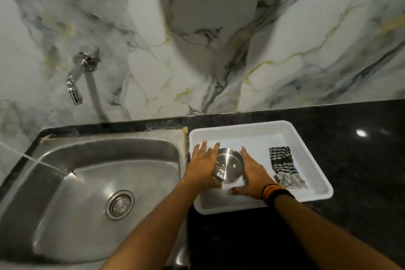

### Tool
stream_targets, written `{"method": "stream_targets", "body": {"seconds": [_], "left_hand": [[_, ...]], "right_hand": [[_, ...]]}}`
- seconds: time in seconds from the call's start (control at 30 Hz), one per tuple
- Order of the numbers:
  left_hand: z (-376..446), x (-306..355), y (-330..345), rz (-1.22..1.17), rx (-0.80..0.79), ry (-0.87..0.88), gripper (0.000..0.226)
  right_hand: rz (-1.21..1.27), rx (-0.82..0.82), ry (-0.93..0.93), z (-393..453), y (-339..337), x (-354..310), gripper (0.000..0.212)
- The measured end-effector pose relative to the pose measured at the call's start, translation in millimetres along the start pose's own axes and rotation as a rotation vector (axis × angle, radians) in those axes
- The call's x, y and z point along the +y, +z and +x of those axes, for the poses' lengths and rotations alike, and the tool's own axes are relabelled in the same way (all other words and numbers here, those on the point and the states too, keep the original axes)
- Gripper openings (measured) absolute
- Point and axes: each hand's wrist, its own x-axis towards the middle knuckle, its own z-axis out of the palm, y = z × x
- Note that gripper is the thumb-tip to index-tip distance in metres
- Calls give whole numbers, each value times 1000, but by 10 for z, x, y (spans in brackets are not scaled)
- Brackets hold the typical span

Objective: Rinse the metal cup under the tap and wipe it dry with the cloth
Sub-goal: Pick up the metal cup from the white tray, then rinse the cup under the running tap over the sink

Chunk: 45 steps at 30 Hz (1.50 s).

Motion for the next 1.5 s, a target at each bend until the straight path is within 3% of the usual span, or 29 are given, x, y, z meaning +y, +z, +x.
{"method": "stream_targets", "body": {"seconds": [0.2, 0.33, 0.43, 0.57, 0.77, 0.87, 1.0, 1.1, 1.23, 1.5], "left_hand": [[159, 22, 36, -87, -2, -154, 133], [114, -35, -8, -146, 55, -124, 131], [-28, -171, -243, -201, 120, -5, 142], [-384, -615, -798, -329, 148, 128, 150], [-946, -1546, -1483, -332, 184, 157, 152], [-1272, -1988, -1742, -297, 333, 120, 141], [-1527, -2431, -1940, -262, 735, -12, 99], [-1462, -2619, -2123, -192, 926, -182, 94], [-1242, -2760, -2420, -129, 847, -312, 112], [-848, -3107, -2455, -17, 751, -265, 118]], "right_hand": [[100, -32, -46, 226, -90, -17, 151], [195, 53, -61, 187, -78, -55, 140], [268, 149, -78, 103, -104, -241, 149], [254, 151, -167, 81, -197, -859, 164], [278, 202, -292, 221, -105, -1958, 153], [373, 286, -344, 288, 92, -2487, 141], [472, 345, -276, 389, 311, -2943, 144], [435, 329, -270, 470, 442, -3167, 145], [388, 284, -289, 588, 576, -3461, 145], [388, 248, -304, 900, 767, -3765, 149]]}}
